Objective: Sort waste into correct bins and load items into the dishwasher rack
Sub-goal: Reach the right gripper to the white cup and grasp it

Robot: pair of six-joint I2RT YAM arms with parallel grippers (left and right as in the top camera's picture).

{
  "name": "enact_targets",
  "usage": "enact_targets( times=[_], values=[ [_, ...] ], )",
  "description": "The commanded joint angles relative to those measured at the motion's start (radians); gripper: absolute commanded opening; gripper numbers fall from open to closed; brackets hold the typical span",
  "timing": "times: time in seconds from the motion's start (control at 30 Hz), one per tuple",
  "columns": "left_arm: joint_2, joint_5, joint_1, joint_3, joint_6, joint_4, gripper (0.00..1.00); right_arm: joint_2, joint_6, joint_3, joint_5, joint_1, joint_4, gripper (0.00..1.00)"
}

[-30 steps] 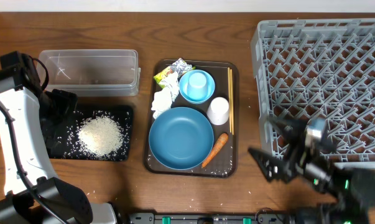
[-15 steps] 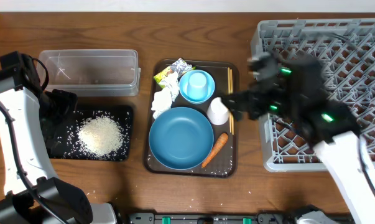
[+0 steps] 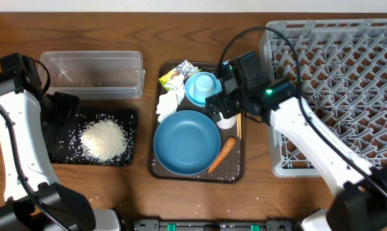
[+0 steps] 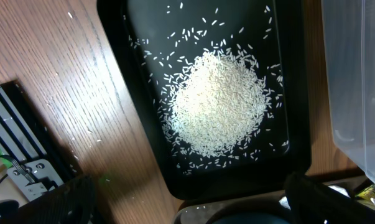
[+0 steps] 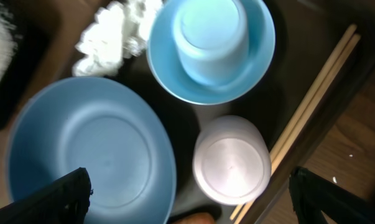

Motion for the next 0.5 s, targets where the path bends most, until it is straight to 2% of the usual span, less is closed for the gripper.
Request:
enact_targets(
  times=[0.0, 0.13, 0.47],
  values=[
    [0.01, -0.005, 0.004, 0.009, -0.009, -0.003, 0.99, 0.062, 0.052, 0.02, 0.037, 0.004, 0.013, 0.99],
    [0.01, -0.005, 0.004, 0.009, -0.009, -0.003, 0.99, 0.128, 0.207, 0.02, 0.179, 0.005, 0.005, 0.99],
    [0.01, -0.005, 0.004, 0.009, -0.009, -0.003, 0.99, 0.197, 0.216, 0.019, 0.186, 0.006, 0.006, 0.99]
  ],
)
